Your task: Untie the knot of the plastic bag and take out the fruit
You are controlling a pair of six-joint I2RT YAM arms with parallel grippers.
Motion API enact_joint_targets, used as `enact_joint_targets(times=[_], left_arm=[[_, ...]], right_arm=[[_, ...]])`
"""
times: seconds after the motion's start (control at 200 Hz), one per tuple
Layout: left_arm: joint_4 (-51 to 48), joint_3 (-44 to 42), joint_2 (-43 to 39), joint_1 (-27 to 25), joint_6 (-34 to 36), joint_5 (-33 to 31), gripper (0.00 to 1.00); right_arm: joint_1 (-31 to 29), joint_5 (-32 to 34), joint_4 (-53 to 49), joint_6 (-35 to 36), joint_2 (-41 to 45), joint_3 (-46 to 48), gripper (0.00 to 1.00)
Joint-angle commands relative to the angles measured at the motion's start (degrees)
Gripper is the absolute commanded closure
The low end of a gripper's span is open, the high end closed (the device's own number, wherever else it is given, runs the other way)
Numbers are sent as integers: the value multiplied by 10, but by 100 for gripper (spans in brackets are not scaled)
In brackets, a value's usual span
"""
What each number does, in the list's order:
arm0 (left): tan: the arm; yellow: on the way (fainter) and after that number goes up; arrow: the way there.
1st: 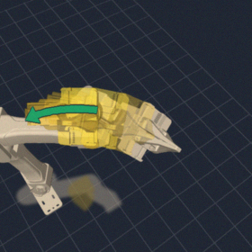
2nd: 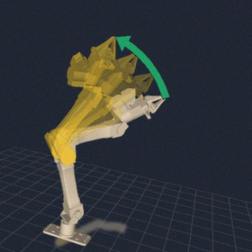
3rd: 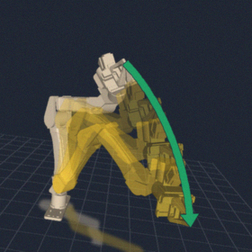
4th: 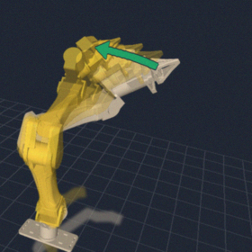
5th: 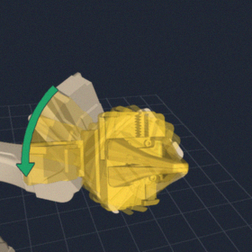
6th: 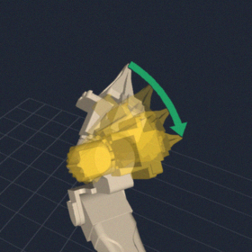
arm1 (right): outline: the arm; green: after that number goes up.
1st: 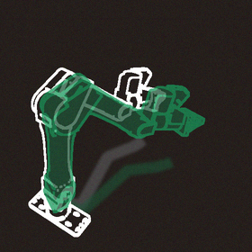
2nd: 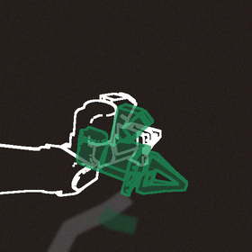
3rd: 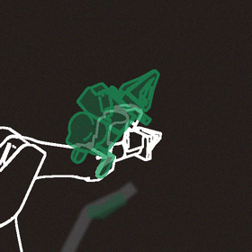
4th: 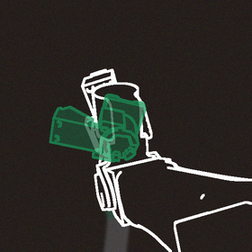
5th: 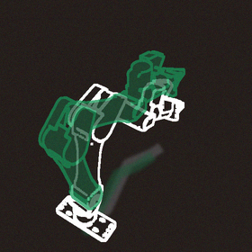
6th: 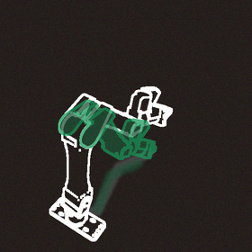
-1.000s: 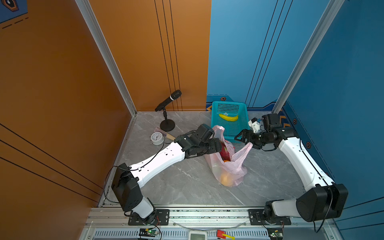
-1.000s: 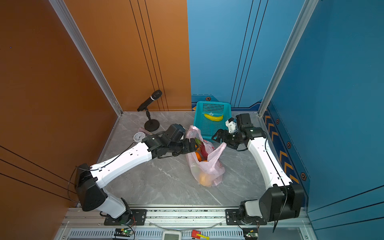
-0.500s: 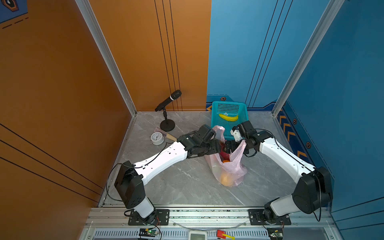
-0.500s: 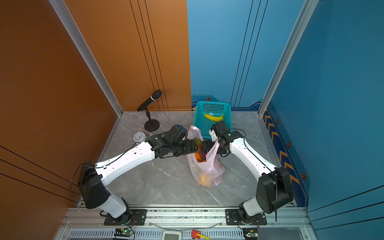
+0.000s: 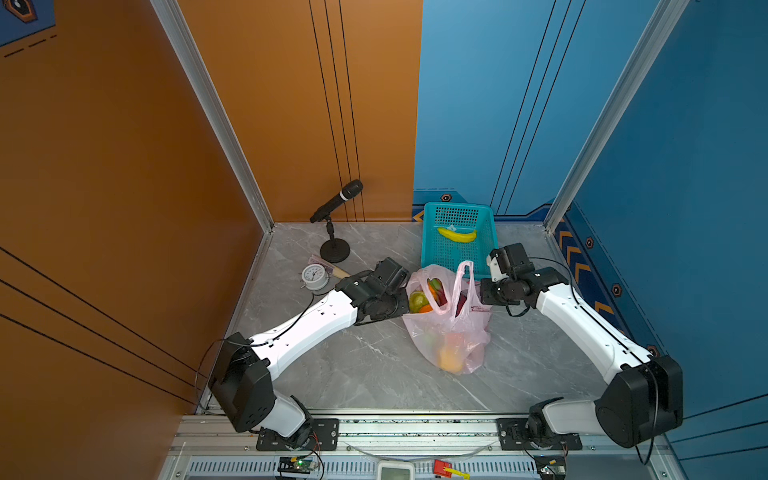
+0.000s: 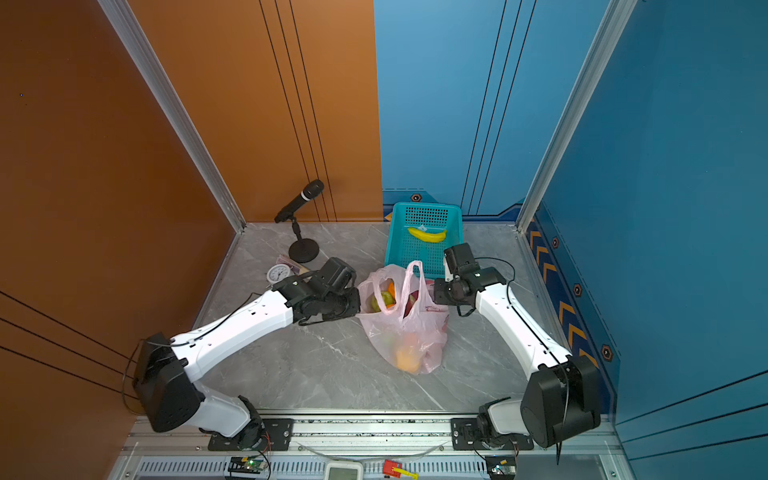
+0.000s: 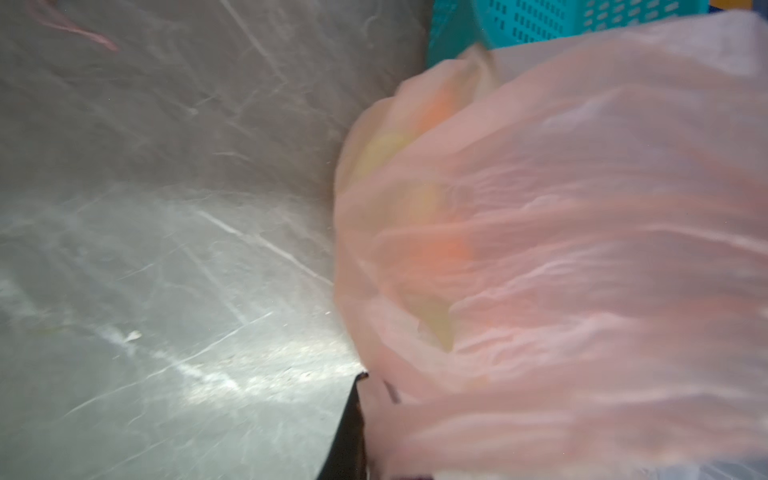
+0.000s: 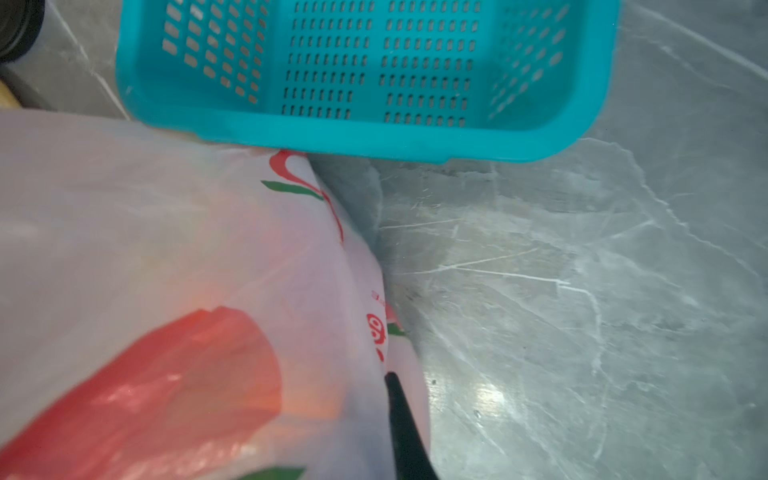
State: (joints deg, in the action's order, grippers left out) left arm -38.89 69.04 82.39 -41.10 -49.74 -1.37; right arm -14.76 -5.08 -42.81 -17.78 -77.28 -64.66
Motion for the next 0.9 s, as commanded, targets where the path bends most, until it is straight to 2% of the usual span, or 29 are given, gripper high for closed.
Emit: enact_joint_targets(times=[0.0,0.18,0.32,0.405,0.481,0.571,0.631,0.726,0.896], left_arm=[[-40,-50,-74,33,10,-33,93],[-59,-118,-160,78,10,-35,94],[-50,-126,-177,79,12,-24,89],[-43,-113,-166,70,19,-18,77],[-43,-91,-154,62,33,-20,57],[-43,-67,-147,59,45,-26,39],[-43,-55,-148,60,54,-30,29],[-46,-35,-153,61,85,-39,20],[-47,10,-168,64,162,-51,15]], right_arm=[[40,-5,12,5,30,18,91],[103,-29,25,-18,40,29,93],[103,-64,32,-37,26,23,91],[88,-86,39,-50,18,24,86],[76,-87,42,-57,18,26,78],[74,-79,41,-65,26,28,64],[75,-73,36,-67,38,27,59],[78,-64,19,-69,63,16,45],[79,-59,-14,-69,126,-9,29]])
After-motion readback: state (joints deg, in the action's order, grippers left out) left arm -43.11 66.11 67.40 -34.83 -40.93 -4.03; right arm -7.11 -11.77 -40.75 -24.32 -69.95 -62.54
